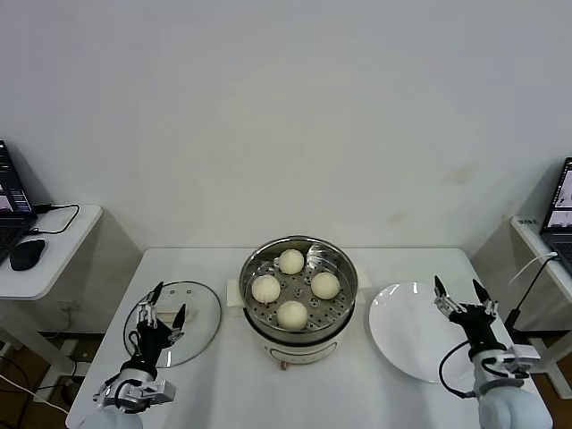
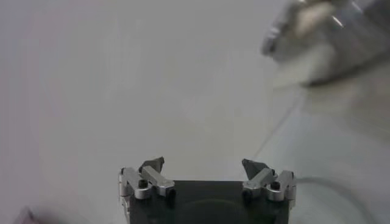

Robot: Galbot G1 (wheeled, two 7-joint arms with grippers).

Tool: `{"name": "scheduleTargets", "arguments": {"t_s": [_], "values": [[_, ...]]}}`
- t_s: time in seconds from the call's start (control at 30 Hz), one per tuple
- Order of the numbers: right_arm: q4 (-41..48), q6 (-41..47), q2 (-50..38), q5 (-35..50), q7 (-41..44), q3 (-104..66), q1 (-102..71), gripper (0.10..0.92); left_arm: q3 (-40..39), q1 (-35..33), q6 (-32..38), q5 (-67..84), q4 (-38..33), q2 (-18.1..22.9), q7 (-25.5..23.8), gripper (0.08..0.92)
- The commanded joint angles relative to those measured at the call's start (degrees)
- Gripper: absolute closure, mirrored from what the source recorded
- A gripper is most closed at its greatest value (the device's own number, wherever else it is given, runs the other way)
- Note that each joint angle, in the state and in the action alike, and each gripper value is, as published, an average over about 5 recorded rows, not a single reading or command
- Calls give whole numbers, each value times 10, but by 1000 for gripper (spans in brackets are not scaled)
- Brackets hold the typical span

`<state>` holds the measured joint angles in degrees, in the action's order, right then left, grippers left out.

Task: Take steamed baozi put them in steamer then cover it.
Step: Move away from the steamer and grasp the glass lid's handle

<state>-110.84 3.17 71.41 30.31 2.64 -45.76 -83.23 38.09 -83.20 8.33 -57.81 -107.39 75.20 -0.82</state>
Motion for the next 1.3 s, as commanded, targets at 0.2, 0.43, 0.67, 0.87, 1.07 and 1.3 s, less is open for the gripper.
{"name": "scheduleTargets", "arguments": {"t_s": [0.2,0.43,0.67,0.87,1.07,1.3], "values": [[-7,-7,29,-9,-8,-19,-24,203,8,36,49,-140,139,-44,32,177],[-3,-9,34,-9,-7,-22,-24,203,3,51,4,-146,153,-37,43,177],[-3,-10,38,-9,-7,-25,-23,203,-6,78,-36,-175,182,-31,79,177],[-1,-11,39,-10,-7,-27,-23,203,-5,91,-49,-189,197,-32,81,177],[1,-12,41,-10,-7,-28,-22,203,-10,97,-50,-198,208,-33,72,177],[2,-12,44,-9,-5,-30,-22,203,-12,113,-50,-202,223,-30,73,177]]}}
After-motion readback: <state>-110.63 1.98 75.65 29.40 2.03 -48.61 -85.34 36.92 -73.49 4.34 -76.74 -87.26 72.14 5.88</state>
